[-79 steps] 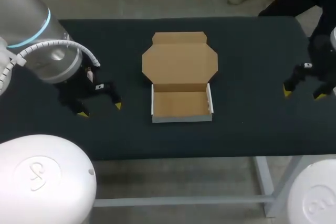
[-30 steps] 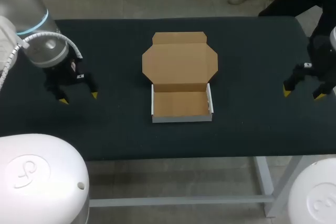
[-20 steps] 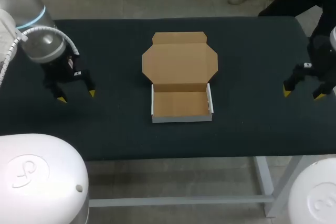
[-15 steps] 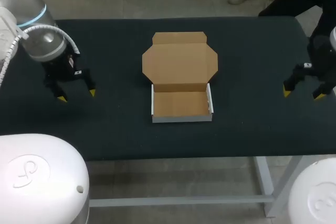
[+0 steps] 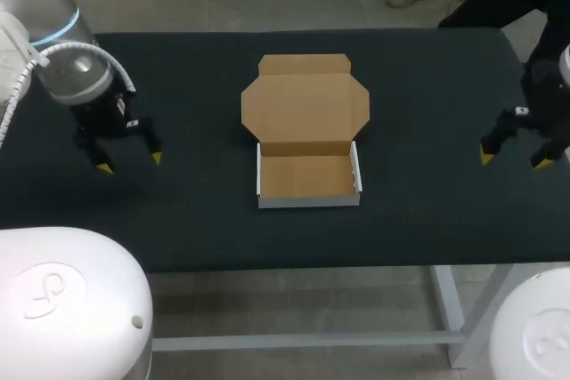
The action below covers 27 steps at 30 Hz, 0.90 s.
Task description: Assemble the packaging by folding the flat box into shape, placing the metal phone stand inside, and closing the box properly
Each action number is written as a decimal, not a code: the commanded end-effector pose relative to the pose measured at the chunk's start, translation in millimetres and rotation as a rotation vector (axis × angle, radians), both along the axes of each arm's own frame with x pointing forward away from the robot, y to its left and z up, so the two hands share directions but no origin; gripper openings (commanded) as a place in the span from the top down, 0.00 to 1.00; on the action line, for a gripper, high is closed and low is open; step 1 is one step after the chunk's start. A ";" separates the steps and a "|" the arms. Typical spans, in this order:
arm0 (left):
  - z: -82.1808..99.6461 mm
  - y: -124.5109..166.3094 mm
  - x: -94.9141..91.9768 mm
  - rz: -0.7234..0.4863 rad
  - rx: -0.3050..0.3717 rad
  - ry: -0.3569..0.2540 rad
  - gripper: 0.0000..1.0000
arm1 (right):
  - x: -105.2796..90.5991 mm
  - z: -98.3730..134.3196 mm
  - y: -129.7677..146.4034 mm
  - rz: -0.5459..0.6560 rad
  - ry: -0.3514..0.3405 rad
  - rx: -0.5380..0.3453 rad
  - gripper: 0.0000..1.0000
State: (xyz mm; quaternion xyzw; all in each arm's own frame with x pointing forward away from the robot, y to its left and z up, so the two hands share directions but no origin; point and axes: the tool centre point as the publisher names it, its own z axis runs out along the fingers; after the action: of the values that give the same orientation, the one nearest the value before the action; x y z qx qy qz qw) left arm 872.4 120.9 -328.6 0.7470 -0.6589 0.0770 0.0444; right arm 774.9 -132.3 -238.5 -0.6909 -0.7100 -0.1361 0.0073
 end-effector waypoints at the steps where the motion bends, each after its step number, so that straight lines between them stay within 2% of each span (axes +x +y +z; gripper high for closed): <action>1: -11.6 -5.2 9.1 0.018 0.024 0.003 0.00 | -0.5 1.2 -0.1 0.000 0.003 -0.002 0.00; 9: -18.8 -0.2 27.5 0.022 0.055 -0.006 0.00 | -0.5 1.2 -0.1 0.000 0.003 -0.002 0.00; 16: -22.9 21.1 43.8 0.018 0.097 -0.015 0.00 | -0.5 1.2 -0.1 0.000 0.003 -0.002 0.00; 27: -32.0 55.6 75.7 -0.012 0.112 -0.026 0.00 | -0.5 1.2 -0.1 0.000 0.003 -0.002 0.00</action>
State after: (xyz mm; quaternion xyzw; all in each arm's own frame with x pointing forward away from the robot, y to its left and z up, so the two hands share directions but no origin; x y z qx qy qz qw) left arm 936.5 172.1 -355.4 0.7436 -0.6663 0.0542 -0.0127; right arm 775.3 -132.4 -239.2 -0.6908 -0.7101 -0.1360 0.0072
